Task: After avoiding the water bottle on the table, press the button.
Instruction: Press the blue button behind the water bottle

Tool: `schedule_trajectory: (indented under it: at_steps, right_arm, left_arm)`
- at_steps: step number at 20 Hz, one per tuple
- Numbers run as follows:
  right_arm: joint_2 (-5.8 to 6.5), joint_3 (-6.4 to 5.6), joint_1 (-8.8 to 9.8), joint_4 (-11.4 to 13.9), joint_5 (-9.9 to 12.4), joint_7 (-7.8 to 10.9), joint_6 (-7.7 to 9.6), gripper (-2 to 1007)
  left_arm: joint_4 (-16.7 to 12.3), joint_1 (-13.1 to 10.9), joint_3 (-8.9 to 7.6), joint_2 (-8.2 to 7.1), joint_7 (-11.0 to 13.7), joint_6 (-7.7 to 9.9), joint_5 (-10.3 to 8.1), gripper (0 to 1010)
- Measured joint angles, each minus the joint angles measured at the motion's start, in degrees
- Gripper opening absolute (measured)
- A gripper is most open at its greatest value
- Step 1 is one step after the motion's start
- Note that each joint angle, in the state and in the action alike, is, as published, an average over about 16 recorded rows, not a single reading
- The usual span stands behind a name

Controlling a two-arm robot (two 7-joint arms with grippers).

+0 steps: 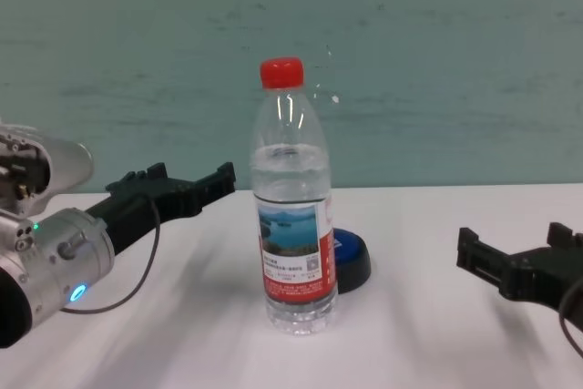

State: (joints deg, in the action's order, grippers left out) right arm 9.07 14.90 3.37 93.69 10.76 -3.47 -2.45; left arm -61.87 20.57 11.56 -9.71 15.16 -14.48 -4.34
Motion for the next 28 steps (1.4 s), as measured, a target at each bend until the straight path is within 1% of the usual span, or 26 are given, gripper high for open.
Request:
schedule_trajectory:
  at_steps: [8, 28]
  right_arm:
    - [0.0, 0.0, 0.0, 0.0, 0.0, 0.0, 0.0, 1004]
    - [0.0, 0.0, 0.0, 0.0, 0.0, 0.0, 0.0, 1004]
  left_arm:
    - [1.1, 0.8, 0.33, 0.24, 0.1, -0.5, 0.51, 1010]
    - [2.8, 2.1, 0.97, 1.01, 0.1, -1.4, 1.26, 1010]
